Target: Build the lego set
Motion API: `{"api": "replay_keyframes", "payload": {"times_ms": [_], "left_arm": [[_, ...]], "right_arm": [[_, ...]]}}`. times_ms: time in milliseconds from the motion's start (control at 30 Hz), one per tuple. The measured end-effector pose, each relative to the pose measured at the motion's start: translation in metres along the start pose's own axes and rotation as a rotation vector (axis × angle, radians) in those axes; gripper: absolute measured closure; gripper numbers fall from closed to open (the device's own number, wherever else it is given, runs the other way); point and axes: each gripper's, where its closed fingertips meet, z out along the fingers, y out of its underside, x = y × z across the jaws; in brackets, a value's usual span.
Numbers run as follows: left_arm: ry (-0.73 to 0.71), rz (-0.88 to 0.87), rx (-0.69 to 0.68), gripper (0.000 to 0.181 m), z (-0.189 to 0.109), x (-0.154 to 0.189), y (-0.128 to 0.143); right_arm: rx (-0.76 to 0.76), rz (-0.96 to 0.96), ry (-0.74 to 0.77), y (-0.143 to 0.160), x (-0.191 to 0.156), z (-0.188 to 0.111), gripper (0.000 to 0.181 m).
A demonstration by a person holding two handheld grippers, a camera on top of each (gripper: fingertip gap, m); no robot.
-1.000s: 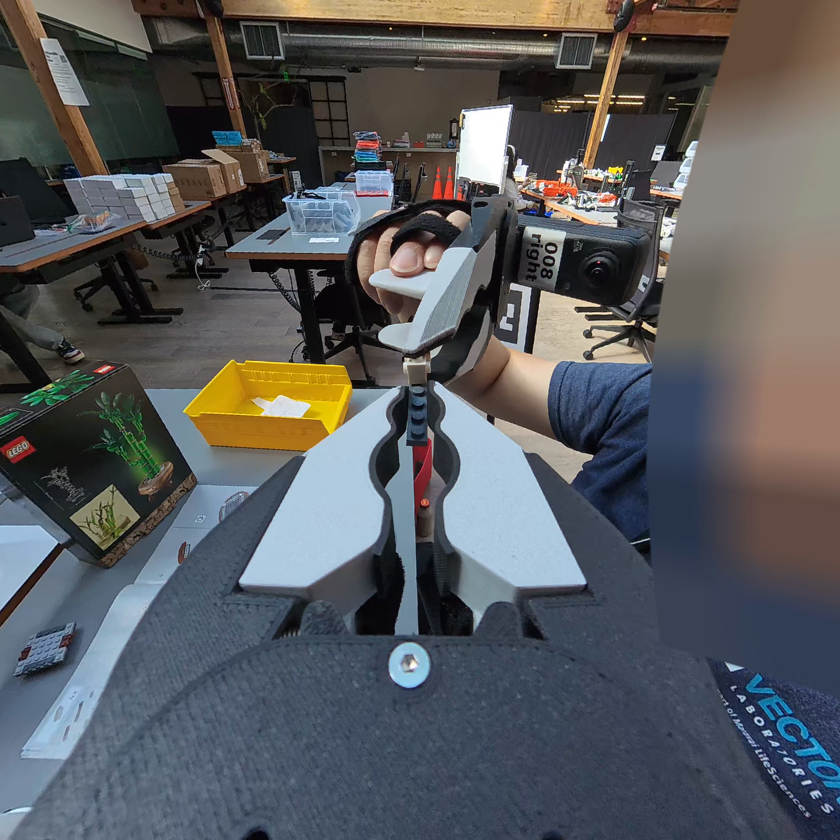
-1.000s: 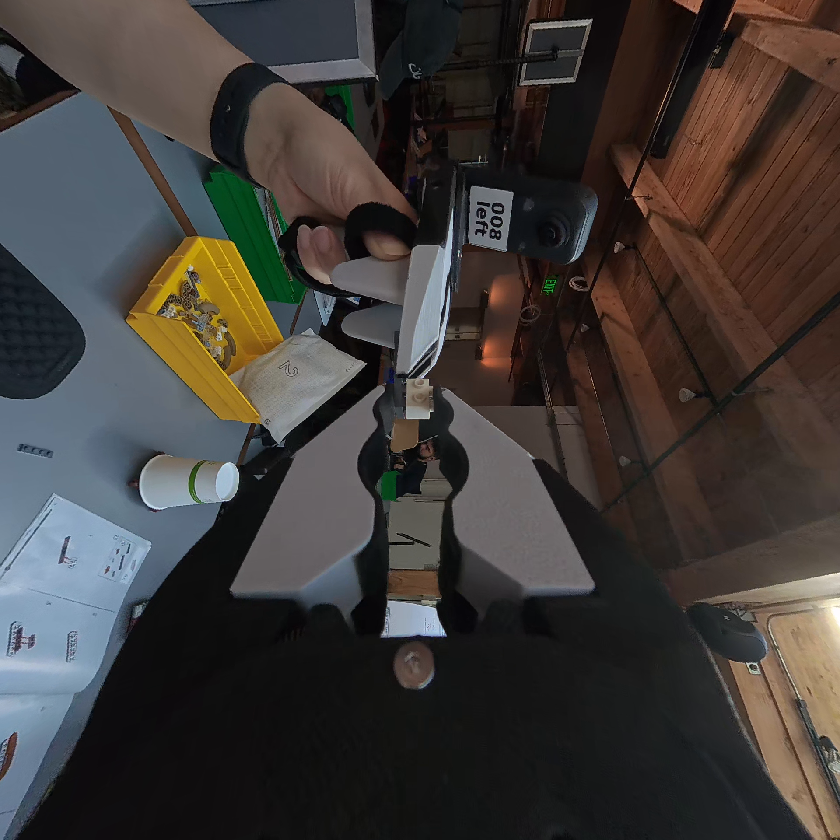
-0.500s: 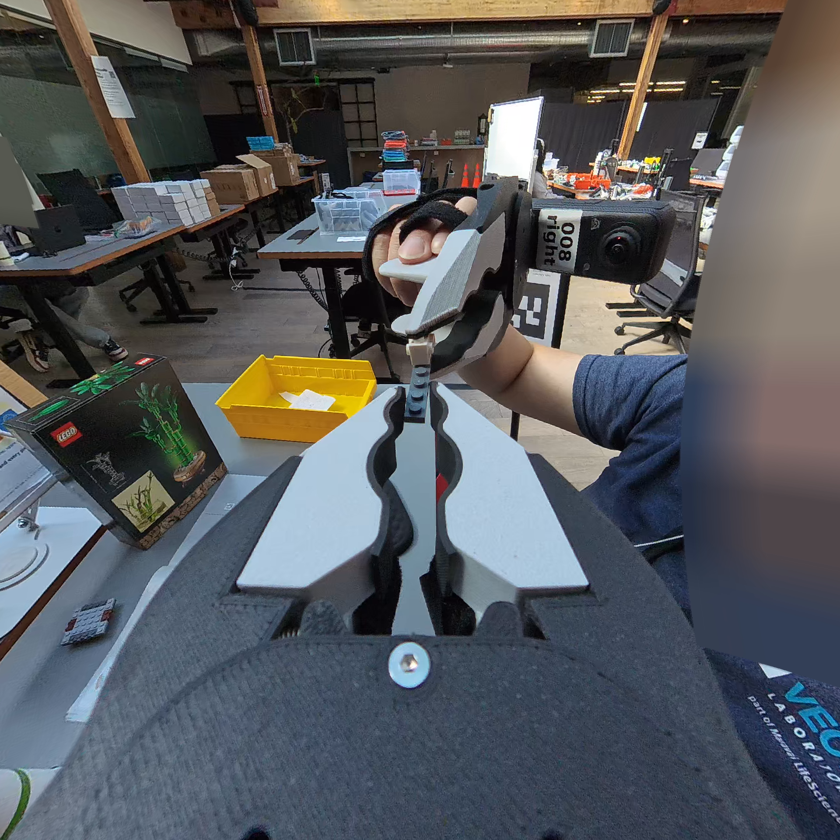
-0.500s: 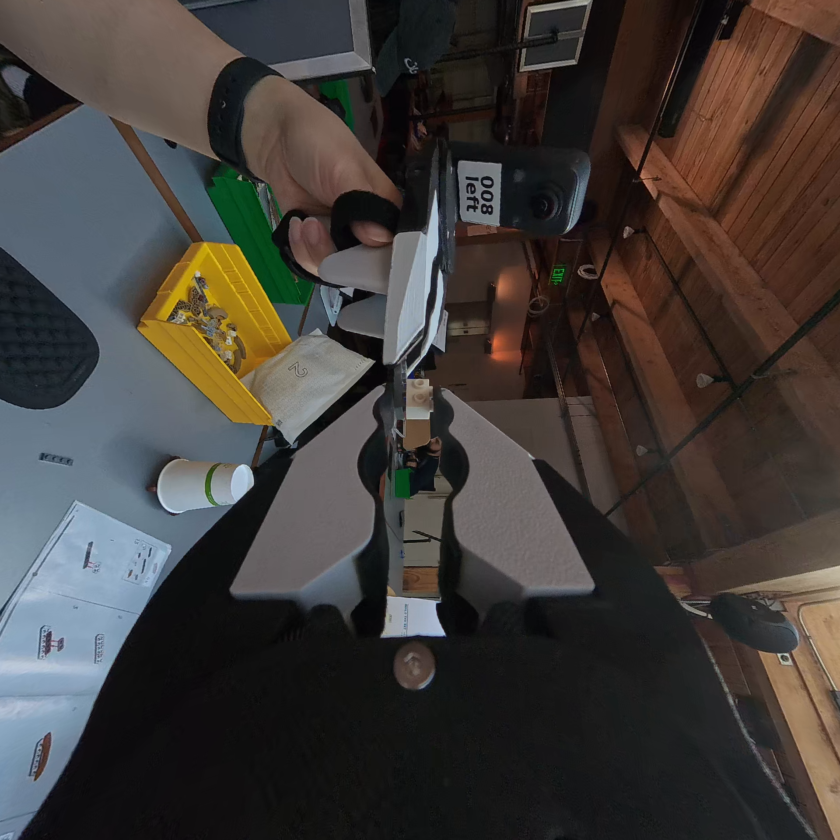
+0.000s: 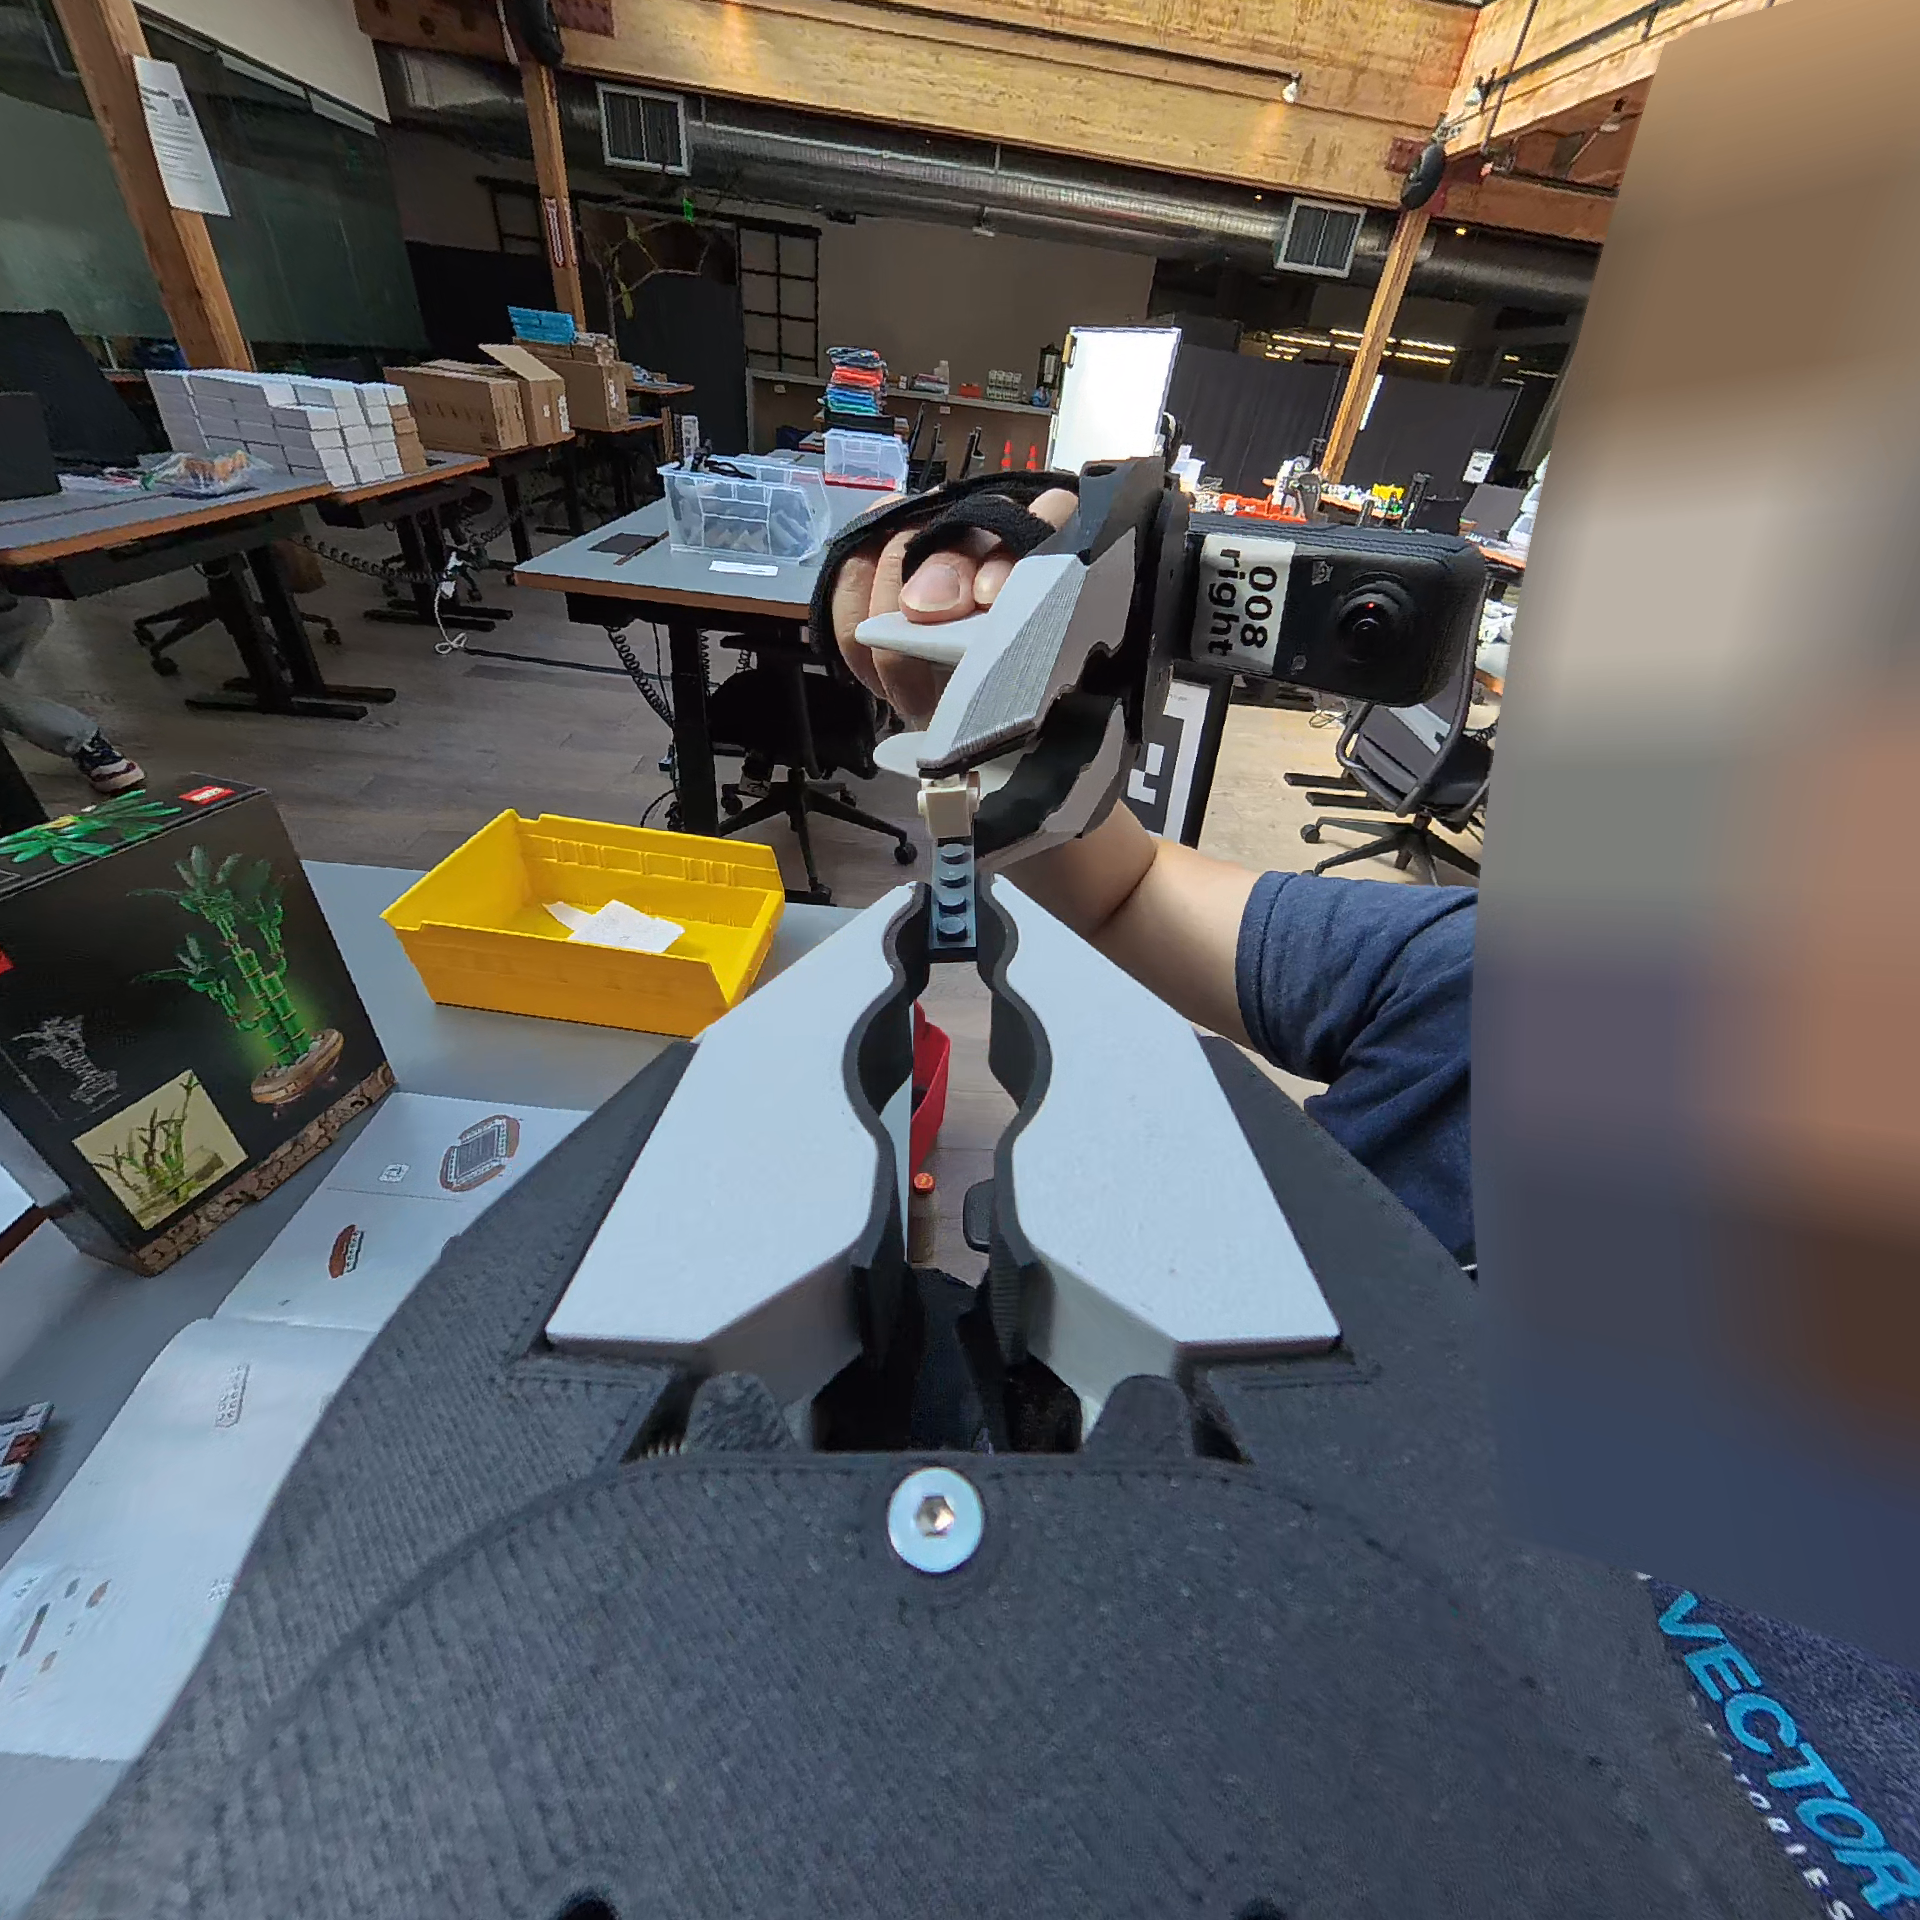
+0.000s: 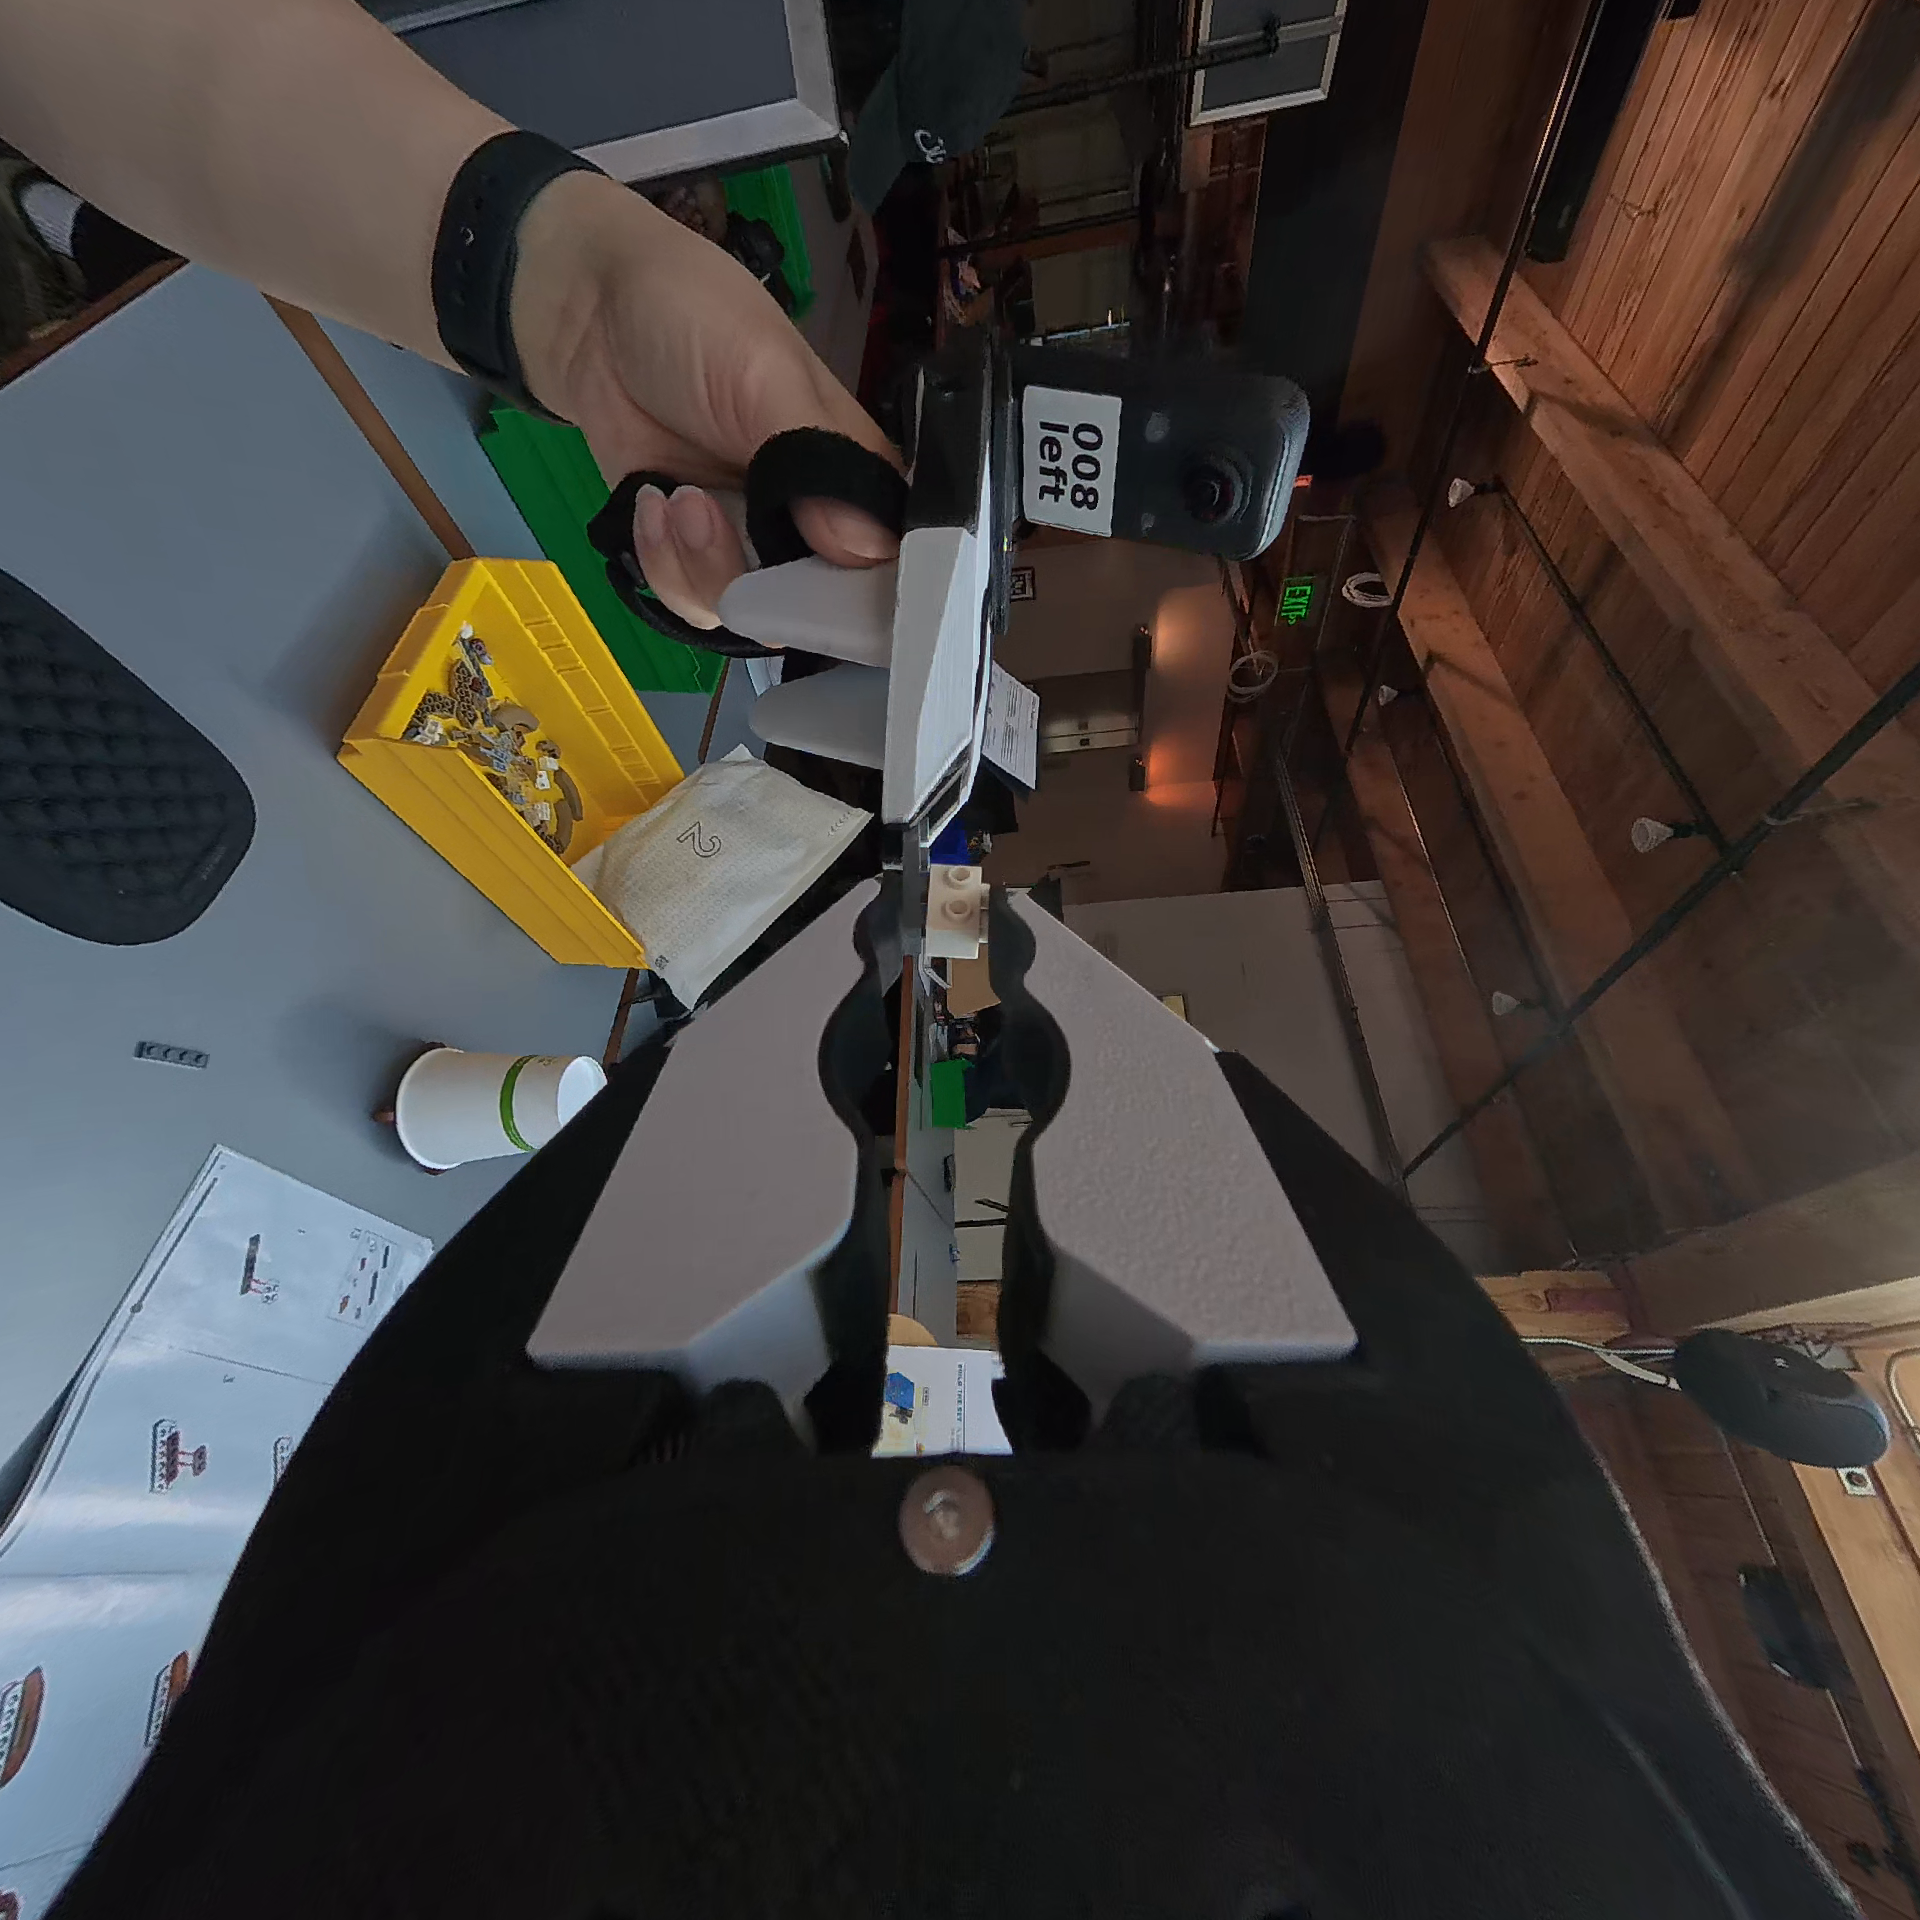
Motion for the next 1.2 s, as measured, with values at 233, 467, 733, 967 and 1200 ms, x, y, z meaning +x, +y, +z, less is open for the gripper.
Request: {"api": "replay_keyframes", "payload": {"times_ms": [233, 467, 733, 967, 1200], "left_arm": [[-0.007, -0.004, -0.018, 0.176, 0.001, -0.004, 0.003], [-0.034, 0.006, -0.030, 0.176, 0.001, -0.006, 0.003], [-0.052, 0.016, -0.046, 0.176, 0.001, -0.007, 0.006], [-0.048, 0.002, -0.051, 0.176, 0.001, -0.009, 0.010], [-0.050, 0.001, -0.043, 0.176, 0.001, -0.011, 0.011]], "right_arm": [[-0.013, -0.014, -0.019, 0.004, -0.002, 0.001, 0.167], [-0.018, -0.006, -0.015, 0.007, -0.003, 0.003, 0.166], [-0.021, -0.027, -0.026, 0.007, -0.006, 0.003, 0.167], [-0.042, -0.038, -0.045, 0.009, -0.009, 0.004, 0.167], [-0.040, -0.039, -0.039, 0.010, -0.009, 0.006, 0.167]]}}
